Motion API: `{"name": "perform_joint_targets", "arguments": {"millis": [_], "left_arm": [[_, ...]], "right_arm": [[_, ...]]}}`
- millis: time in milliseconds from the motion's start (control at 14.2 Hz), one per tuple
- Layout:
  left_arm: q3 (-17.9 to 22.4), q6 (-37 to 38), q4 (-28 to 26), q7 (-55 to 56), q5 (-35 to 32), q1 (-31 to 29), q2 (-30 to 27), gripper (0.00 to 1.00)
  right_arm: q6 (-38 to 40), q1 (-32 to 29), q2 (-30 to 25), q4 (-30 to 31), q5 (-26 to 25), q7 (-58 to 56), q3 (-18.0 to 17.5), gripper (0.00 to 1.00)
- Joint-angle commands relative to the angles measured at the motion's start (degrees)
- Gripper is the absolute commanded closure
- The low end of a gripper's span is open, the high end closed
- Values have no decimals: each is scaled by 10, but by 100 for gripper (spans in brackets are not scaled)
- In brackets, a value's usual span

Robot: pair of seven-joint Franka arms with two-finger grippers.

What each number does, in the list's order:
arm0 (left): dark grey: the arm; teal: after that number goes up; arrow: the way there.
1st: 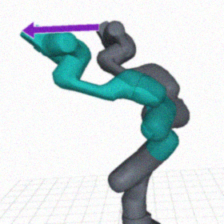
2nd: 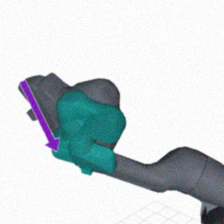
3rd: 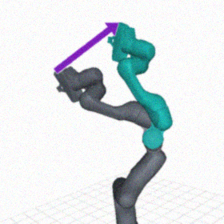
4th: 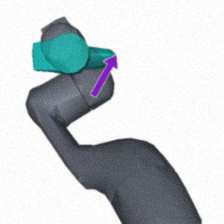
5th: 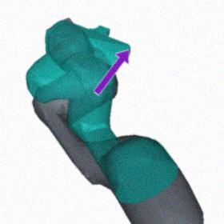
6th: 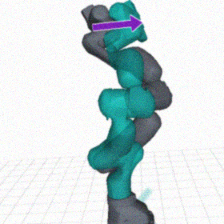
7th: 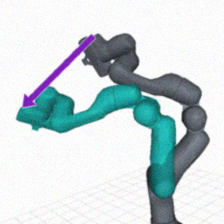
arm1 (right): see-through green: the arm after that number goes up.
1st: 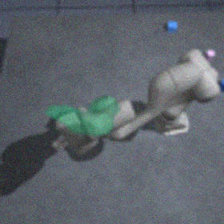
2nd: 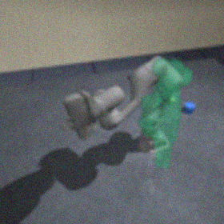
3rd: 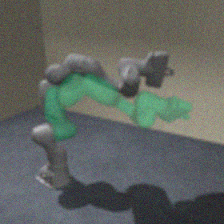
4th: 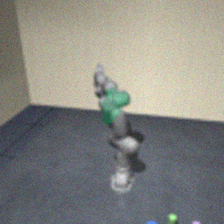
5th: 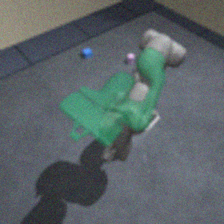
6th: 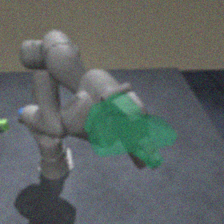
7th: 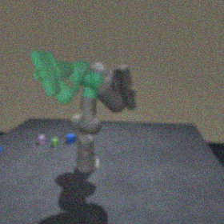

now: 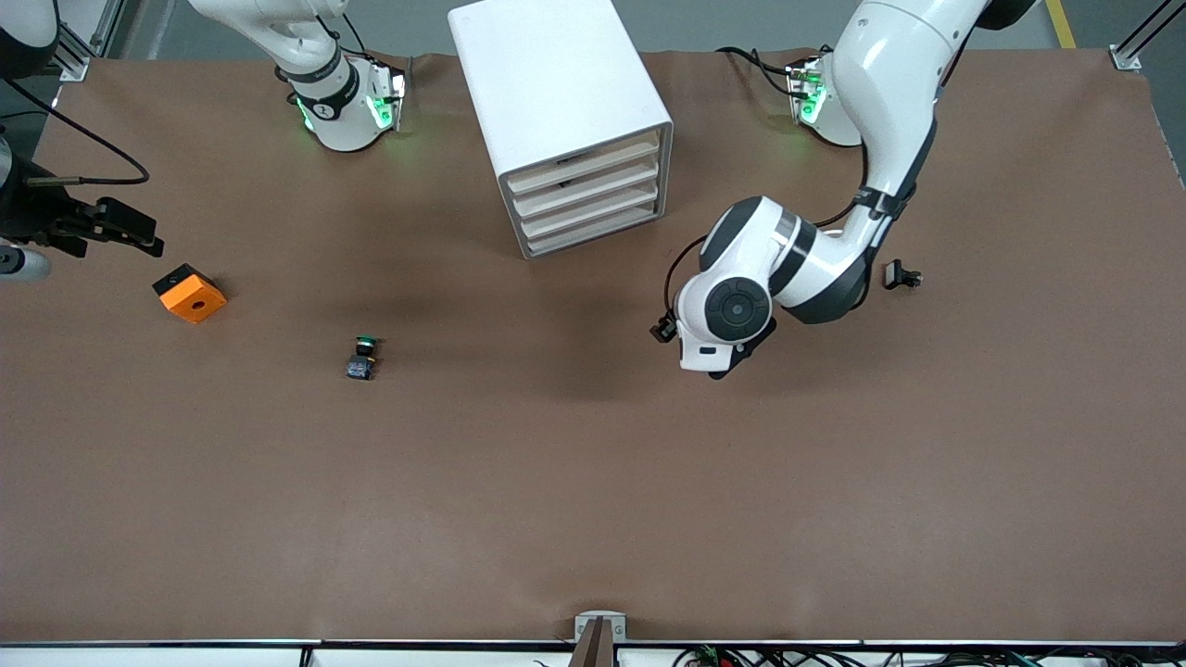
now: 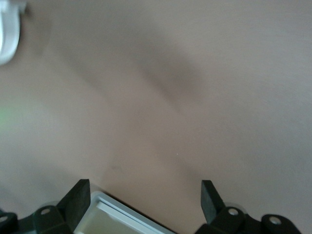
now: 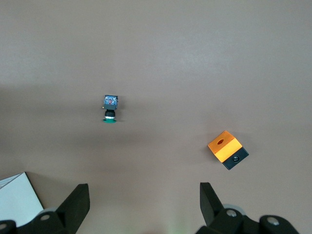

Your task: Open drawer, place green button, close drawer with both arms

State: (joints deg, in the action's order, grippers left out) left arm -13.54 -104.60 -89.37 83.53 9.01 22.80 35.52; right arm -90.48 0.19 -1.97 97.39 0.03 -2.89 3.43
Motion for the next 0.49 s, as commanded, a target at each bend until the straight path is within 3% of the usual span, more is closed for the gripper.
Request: {"name": "perform_joint_targets", "arguments": {"millis": [0,211,422], "left_arm": [[1,5,12,146,48,8,26,0],[0,10,8,269,137,13,49,0],[0,44,7,284,212,21,69,0]], "right_arm": [[9,3,73,-29,-4,-3,1,0],[7,4,79,-33,-6,-4,1,0],[-16,11,103,-35,7,7,1,0]]}}
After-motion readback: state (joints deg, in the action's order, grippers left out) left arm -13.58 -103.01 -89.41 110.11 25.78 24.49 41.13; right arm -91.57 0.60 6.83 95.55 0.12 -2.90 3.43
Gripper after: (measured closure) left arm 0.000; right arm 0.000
